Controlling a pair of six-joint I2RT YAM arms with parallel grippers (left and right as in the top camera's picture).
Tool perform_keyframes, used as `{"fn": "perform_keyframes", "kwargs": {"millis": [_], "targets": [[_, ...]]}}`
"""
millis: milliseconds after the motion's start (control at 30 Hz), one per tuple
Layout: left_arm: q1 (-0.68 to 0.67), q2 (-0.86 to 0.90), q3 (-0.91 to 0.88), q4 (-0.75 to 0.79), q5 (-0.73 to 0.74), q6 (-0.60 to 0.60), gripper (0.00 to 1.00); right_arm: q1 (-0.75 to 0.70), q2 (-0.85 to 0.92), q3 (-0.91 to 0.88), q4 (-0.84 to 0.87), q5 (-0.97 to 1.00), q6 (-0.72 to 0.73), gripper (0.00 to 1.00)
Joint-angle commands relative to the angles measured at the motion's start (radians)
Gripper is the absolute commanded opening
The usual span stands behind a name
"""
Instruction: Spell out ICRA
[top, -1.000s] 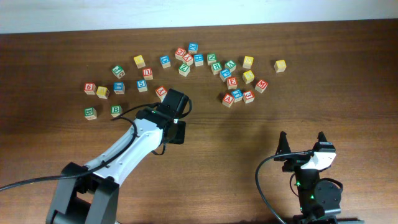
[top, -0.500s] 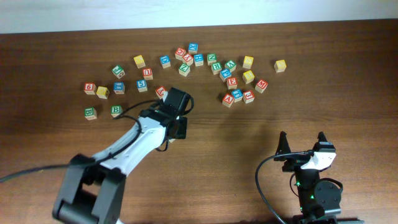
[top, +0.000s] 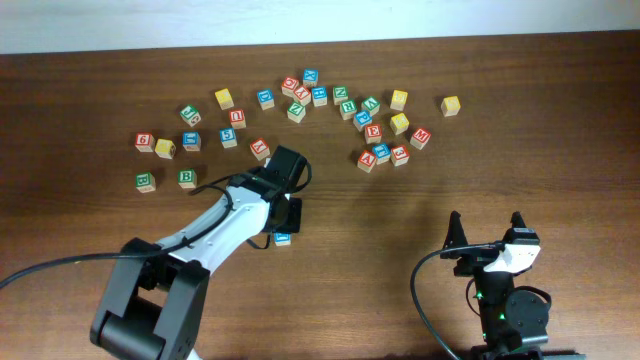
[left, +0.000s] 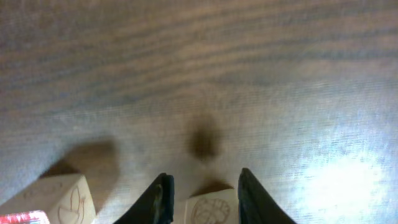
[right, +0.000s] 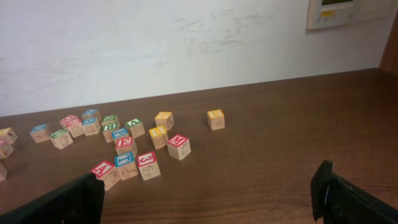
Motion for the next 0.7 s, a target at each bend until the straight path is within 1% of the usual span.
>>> {"fn": "perform_keyframes", "kwargs": {"millis": [0, 67, 100, 133, 200, 233, 267, 333, 400, 467, 600, 667], "targets": [[0.003, 0.001, 0.091, -0.055, 0.014, -0.001, 0.34, -0.008, -0.008, -0.005, -0.008, 0.009, -0.007, 0.98], [0.003, 0.001, 0.136, -0.102, 0.014, -0.002, 0.36, -0.008, -0.008, -0.005, -0.008, 0.009, -0.007, 0.98], [0.003, 0.001, 0.156, -0.129, 0.014, -0.002, 0.38, -0.008, -0.008, -0.005, -0.008, 0.009, -0.007, 0.98], [0.003, 0.001, 0.167, -0.146, 0.014, -0.002, 0.45, -0.008, -0.008, -0.005, -0.008, 0.009, -0.007, 0.99], [0.003, 0.001, 0.177, -0.174, 0.015, -0.002, 0.61, -0.008, -0.008, -0.005, -0.008, 0.009, -0.007, 0.98], [0.003, 0.001, 0.177, -0.192, 0.015, -0.002, 0.68, -0.008, -0.008, -0.005, -0.008, 0.009, -0.007, 0.98], [0.003, 0.001, 0.176, -0.211, 0.015, -0.002, 0.69, -0.008, -0.008, -0.005, -0.008, 0.009, -0.007, 0.98], [0.003, 0.002, 0.174, -0.254, 0.015, -0.002, 0.68, -0.008, -0.008, -0.005, -0.008, 0.009, -0.007, 0.99], [0.003, 0.002, 0.166, -0.278, 0.015, -0.003, 0.63, -0.008, -0.008, -0.005, -0.008, 0.009, -0.007, 0.98], [-0.002, 0.002, 0.135, -0.274, 0.021, -0.006, 0.57, -0.008, -0.008, -0.005, -0.008, 0.009, -0.007, 0.98], [-0.007, 0.002, 0.093, -0.259, 0.022, -0.010, 0.52, -0.008, -0.008, -0.005, -0.008, 0.009, -0.007, 0.98], [-0.007, 0.001, 0.092, -0.259, 0.022, -0.010, 0.52, -0.008, -0.008, -0.005, -0.008, 0.009, -0.007, 0.99]]}}
